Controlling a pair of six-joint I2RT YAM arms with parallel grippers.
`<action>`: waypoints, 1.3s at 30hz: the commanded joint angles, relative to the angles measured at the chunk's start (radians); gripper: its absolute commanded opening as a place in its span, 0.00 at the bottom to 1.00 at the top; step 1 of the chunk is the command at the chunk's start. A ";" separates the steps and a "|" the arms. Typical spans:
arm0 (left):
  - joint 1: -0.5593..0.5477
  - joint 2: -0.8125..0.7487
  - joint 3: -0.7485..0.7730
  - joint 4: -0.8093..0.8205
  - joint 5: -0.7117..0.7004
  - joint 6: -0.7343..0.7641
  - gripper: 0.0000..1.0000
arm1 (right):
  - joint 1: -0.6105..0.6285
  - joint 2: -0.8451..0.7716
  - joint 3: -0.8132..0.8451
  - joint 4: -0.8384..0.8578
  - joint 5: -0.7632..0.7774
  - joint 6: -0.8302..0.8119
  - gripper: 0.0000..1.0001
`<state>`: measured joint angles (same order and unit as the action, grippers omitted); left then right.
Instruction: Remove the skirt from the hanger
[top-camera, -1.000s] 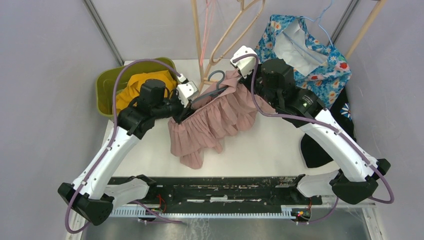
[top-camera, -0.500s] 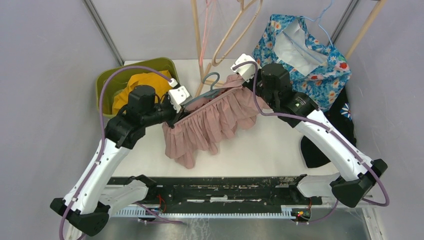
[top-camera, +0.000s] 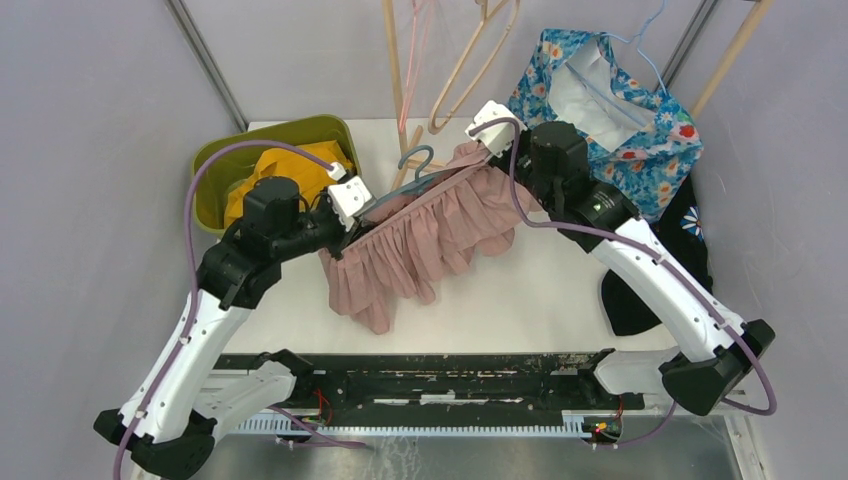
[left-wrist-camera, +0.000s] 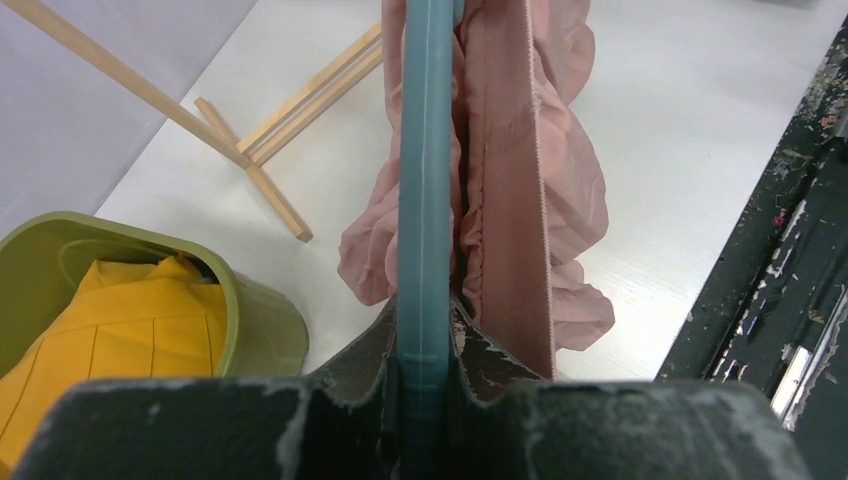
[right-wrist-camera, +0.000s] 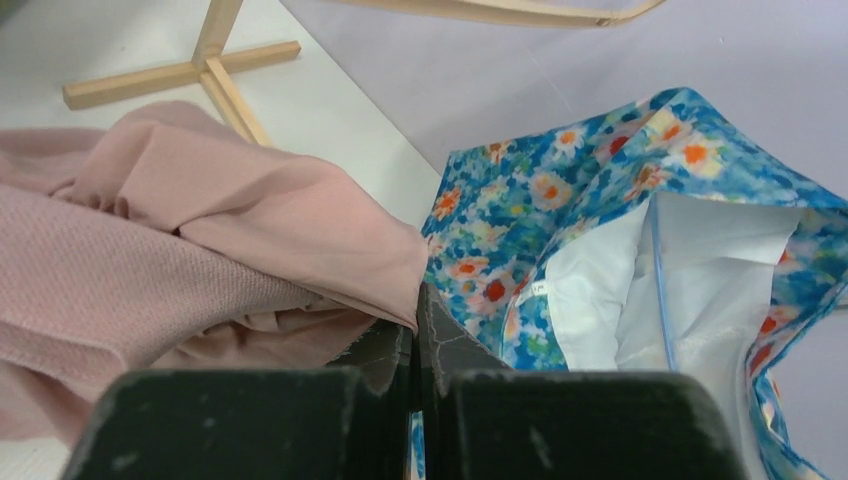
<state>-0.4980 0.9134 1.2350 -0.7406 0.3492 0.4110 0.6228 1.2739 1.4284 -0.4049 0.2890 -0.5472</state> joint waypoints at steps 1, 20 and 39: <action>0.012 -0.080 0.066 -0.015 0.069 -0.030 0.03 | -0.096 0.060 0.121 0.075 0.220 -0.003 0.01; 0.003 -0.175 0.146 -0.081 -0.112 0.031 0.03 | -0.257 0.145 0.100 0.115 0.197 -0.024 0.01; -0.005 -0.093 0.250 0.000 -0.169 0.054 0.03 | -0.246 0.103 -0.071 0.069 0.082 0.176 0.01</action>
<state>-0.5072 0.8818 1.3758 -0.8158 0.2279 0.4168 0.4808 1.4067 1.4288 -0.3801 0.0940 -0.3138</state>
